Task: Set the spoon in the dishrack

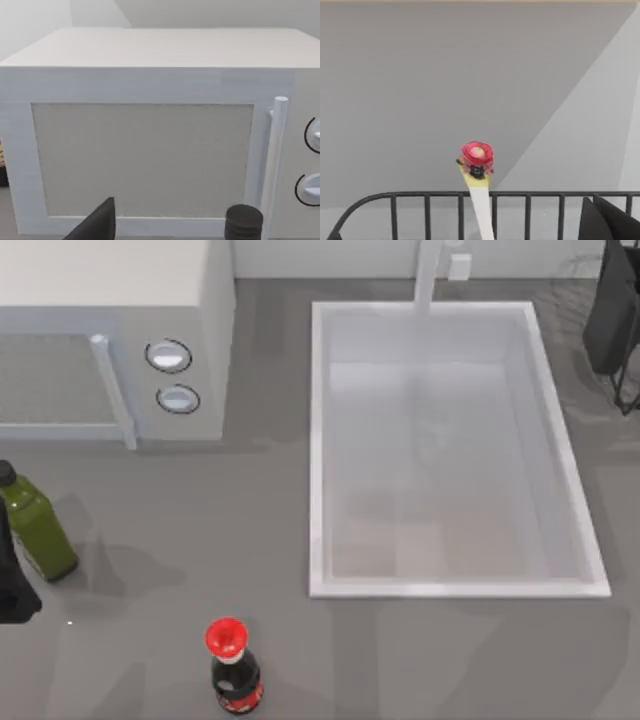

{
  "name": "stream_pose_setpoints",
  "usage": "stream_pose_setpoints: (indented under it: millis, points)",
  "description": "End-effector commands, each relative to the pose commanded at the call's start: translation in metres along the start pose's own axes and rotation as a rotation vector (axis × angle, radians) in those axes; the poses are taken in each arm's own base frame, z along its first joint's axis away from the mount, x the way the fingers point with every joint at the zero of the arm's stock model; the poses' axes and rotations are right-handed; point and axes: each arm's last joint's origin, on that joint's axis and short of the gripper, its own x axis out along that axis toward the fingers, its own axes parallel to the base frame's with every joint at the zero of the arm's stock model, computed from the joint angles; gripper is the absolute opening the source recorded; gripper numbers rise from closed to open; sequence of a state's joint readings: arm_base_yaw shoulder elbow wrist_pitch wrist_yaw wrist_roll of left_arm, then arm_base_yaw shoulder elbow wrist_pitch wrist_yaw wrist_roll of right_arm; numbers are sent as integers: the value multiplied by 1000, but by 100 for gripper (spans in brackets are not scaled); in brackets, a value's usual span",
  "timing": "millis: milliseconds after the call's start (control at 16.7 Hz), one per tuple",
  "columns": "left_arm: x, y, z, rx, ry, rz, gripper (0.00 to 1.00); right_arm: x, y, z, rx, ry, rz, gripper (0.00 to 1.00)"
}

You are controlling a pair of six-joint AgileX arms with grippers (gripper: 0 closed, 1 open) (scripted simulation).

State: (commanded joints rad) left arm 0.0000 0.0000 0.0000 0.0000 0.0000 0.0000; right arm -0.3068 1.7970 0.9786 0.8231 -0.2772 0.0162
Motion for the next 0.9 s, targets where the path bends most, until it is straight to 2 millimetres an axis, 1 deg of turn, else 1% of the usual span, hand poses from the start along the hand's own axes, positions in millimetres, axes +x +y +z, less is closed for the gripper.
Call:
stream_pose_setpoints:
  millis: [540, 600, 900]
  points:
    - [0, 0, 0, 0, 0, 0, 100, 0, 0, 0, 0, 0, 0, 98]
    - [0, 0, 0, 0, 0, 0, 100, 0, 0, 0, 0, 0, 0, 100]
    - [0, 0, 0, 0, 0, 0, 100, 0, 0, 0, 0, 0, 0, 100]
